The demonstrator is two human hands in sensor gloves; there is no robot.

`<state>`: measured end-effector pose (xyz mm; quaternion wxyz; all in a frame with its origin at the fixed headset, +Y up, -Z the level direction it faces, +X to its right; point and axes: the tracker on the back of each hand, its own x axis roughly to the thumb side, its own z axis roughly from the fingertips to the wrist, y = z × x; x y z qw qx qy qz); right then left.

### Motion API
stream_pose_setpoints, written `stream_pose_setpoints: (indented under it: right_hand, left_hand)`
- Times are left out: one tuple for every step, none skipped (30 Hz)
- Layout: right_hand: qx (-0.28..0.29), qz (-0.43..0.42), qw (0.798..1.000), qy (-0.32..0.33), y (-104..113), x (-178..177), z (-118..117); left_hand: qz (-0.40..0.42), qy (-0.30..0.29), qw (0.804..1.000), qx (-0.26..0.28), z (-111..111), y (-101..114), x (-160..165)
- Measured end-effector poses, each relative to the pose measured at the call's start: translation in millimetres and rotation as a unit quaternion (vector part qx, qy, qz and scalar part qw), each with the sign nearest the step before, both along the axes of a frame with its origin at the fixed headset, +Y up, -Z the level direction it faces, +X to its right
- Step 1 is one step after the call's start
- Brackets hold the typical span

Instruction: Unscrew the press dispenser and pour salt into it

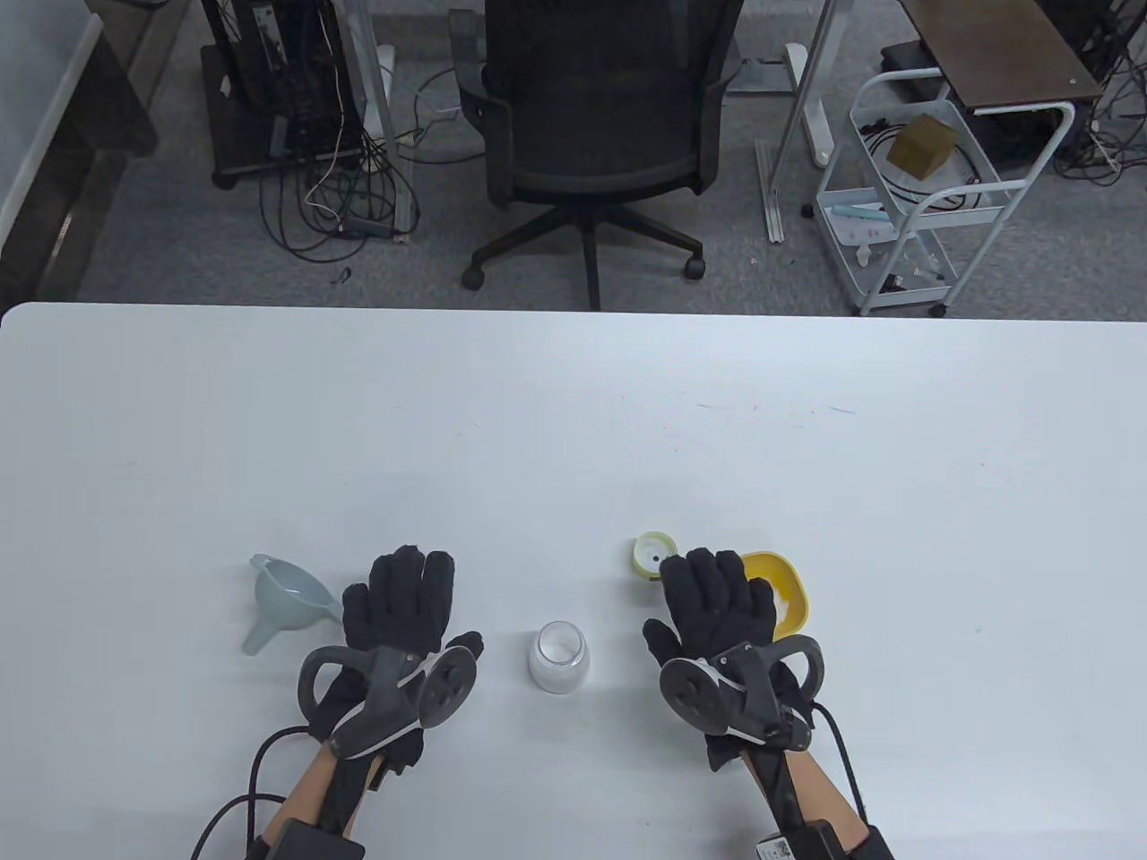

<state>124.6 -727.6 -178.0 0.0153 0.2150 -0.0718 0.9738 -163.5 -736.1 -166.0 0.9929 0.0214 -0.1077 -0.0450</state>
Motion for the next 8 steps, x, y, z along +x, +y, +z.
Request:
stream_pose_setpoints:
  right_hand:
    - [-0.004, -0.003, 1.000, 0.000, -0.3, 0.3, -0.3]
    - [-0.006, -0.003, 1.000, 0.000, -0.5, 0.5, -0.5]
    - [-0.009, -0.004, 1.000, -0.001, -1.0, 0.8, -0.8]
    - [-0.012, -0.004, 1.000, -0.001, -1.7, 1.1, -1.1]
    - [-0.014, -0.004, 1.000, 0.000, -2.2, 1.3, -1.3]
    - [-0.017, -0.004, 1.000, 0.000, -2.7, 1.4, -1.5]
    - [-0.018, -0.004, 1.000, 0.000, -2.8, 1.5, -1.6]
    - [-0.020, -0.005, 1.000, 0.000, -2.8, 1.6, -1.7]
  left_hand:
    - [0.003, -0.003, 1.000, 0.000, -0.1, -1.5, 0.1]
    - [0.005, -0.005, 1.000, -0.001, -0.3, -2.2, 0.3]
    - [0.003, -0.005, 1.000, -0.002, -0.2, -2.2, 0.5]
    - [0.001, -0.002, 1.000, 0.000, -0.2, -2.0, 0.7]
    - [0.002, -0.002, 1.000, 0.001, 0.0, -1.6, 0.6]
    - [0.003, -0.002, 1.000, 0.002, 0.2, -1.3, 0.4]
    - [0.003, -0.002, 1.000, 0.002, 0.0, -1.8, 0.2]
    - [0.003, -0.002, 1.000, 0.001, -0.1, -2.3, 0.1]
